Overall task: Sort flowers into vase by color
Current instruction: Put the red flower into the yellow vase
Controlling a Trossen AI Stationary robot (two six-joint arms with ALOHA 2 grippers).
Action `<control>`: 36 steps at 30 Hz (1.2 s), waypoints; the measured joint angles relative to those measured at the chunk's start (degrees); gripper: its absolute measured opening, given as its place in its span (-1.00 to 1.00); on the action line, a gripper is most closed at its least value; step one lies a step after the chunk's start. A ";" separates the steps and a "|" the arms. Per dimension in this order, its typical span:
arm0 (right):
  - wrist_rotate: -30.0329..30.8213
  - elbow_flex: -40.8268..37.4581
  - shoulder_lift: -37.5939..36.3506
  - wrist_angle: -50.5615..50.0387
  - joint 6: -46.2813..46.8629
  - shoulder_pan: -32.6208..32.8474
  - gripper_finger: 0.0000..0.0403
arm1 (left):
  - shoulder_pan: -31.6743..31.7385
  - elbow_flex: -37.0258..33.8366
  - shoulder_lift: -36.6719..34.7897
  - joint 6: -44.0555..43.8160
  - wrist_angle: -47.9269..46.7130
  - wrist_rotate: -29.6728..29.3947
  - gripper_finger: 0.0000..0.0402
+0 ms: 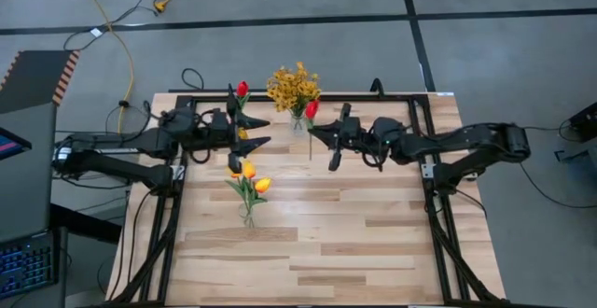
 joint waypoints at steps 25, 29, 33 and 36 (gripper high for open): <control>-7.01 15.18 11.13 -0.15 -10.60 3.34 -0.84 | 0.00 8.29 10.41 -0.09 -3.00 0.37 -0.12; -7.00 15.18 11.04 1.66 -10.60 3.34 -0.84 | 0.00 8.29 10.41 -0.17 -3.01 1.43 -0.12; -7.02 15.18 11.42 3.22 -10.62 3.37 -0.84 | 0.00 8.29 10.41 -0.17 -2.89 1.49 -0.12; -7.02 15.18 11.42 3.20 -10.60 3.37 -0.84 | 0.00 8.29 10.41 -0.17 -2.90 1.49 -0.12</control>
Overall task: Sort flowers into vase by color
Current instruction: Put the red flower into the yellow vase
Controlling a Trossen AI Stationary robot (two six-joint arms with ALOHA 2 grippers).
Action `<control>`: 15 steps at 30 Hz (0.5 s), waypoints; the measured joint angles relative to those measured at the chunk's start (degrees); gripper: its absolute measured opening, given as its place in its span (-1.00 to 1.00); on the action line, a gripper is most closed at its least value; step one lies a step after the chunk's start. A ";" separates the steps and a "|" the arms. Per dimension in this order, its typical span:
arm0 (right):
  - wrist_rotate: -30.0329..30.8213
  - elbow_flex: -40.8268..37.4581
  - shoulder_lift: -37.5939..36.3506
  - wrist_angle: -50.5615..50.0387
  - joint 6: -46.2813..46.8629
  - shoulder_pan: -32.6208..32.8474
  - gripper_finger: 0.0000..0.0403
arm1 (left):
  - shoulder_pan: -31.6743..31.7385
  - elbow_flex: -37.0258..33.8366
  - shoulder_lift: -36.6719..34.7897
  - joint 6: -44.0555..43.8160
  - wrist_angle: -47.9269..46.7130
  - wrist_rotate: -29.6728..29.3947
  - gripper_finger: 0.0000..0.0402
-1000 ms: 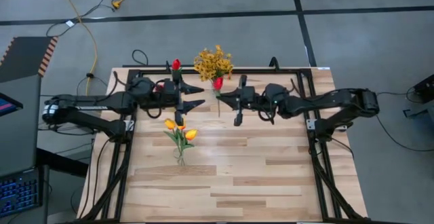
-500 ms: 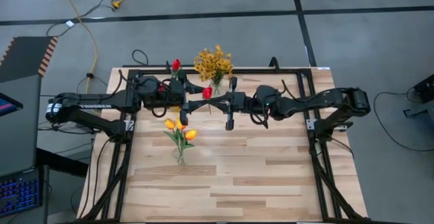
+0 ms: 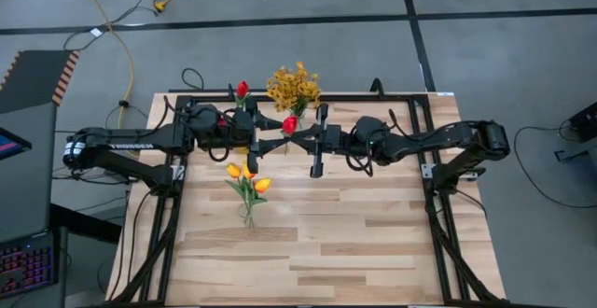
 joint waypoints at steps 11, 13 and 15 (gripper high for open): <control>0.01 -0.04 0.02 -0.68 0.02 -0.02 -0.84 | 0.00 0.00 0.02 0.57 0.55 0.02 -0.13; 0.01 -0.04 0.02 -0.69 0.02 -0.02 -0.84 | 0.00 0.00 0.02 0.64 0.56 0.02 -0.14; 0.02 -0.04 0.02 -0.84 0.04 0.00 -0.84 | 0.00 0.00 0.02 1.38 0.55 0.04 -0.18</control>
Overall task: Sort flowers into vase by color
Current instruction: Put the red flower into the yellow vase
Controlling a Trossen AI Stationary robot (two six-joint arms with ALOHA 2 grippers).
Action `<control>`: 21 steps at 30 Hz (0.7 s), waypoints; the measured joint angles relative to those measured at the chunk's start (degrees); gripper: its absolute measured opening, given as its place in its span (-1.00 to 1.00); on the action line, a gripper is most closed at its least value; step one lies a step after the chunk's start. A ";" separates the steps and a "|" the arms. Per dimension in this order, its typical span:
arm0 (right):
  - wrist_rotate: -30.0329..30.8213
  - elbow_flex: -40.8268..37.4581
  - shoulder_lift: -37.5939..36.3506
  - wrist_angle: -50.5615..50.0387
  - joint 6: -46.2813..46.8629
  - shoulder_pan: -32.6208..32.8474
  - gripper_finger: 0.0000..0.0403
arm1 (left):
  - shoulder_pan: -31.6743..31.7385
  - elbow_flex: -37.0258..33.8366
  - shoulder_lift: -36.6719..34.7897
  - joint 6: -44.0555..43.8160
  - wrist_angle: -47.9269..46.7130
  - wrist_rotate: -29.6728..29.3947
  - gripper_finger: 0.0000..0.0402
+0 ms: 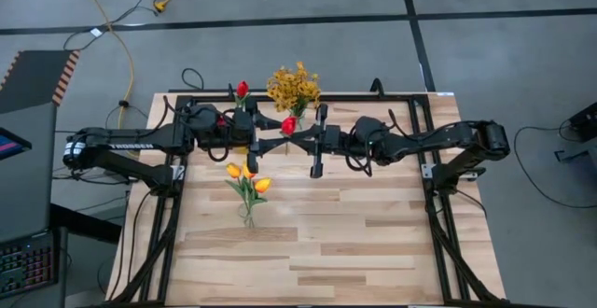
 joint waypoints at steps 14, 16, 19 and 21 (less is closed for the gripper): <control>0.11 -0.04 0.02 -1.72 0.54 0.24 -0.84 | 0.00 0.00 0.80 0.85 0.05 1.42 -0.64; 0.09 -0.07 0.02 -1.79 0.52 0.28 -0.84 | 0.00 0.00 0.86 0.88 -0.09 2.10 -0.70; 0.09 -0.11 0.02 -1.79 1.17 0.29 -0.83 | 0.02 0.00 1.18 0.99 0.18 2.55 -0.79; 0.11 -0.11 0.02 -1.78 1.90 0.28 -0.81 | 0.04 0.00 1.18 0.96 0.13 2.52 -0.84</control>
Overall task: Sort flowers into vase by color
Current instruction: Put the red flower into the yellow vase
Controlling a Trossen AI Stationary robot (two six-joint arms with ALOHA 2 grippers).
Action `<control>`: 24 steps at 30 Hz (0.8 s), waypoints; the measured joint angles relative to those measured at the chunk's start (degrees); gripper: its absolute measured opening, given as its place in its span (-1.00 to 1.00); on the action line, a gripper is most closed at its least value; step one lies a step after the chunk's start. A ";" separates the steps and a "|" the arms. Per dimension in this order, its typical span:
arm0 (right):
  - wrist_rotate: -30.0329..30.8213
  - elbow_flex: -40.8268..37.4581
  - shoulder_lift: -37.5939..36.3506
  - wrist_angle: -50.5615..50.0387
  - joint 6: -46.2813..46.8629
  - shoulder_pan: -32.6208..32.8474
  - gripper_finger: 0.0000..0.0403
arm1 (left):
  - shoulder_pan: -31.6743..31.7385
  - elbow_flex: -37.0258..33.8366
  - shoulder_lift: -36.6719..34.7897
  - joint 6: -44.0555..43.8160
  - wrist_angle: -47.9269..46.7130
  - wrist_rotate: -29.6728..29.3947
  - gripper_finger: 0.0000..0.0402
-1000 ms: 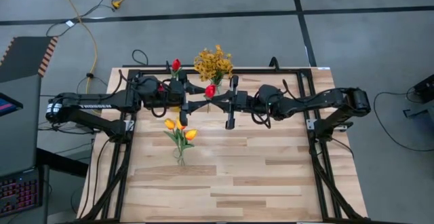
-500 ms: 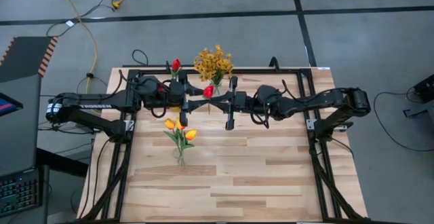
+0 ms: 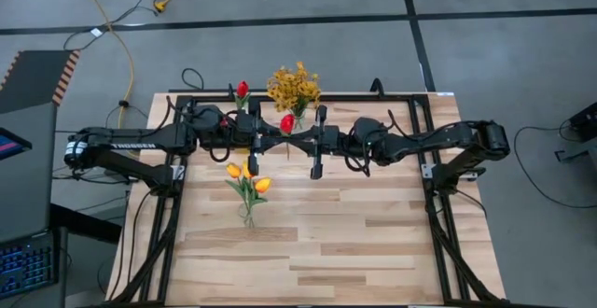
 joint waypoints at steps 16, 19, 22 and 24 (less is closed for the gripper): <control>2.83 0.02 0.00 -0.93 0.88 0.07 -0.50 | 0.04 0.00 -0.36 0.28 -0.59 -0.49 -0.93; 2.82 0.02 0.00 -1.55 1.97 0.11 -0.33 | 0.04 -0.02 -0.40 0.28 -0.73 -0.53 -0.93; 3.31 0.11 -0.55 -4.61 1.97 -0.01 -0.18 | 0.36 -0.11 -1.56 0.26 -1.36 0.06 -0.93; 3.66 0.11 -1.46 -7.80 1.45 -0.47 -0.10 | 0.65 -0.09 -3.26 0.25 -3.36 0.26 -0.93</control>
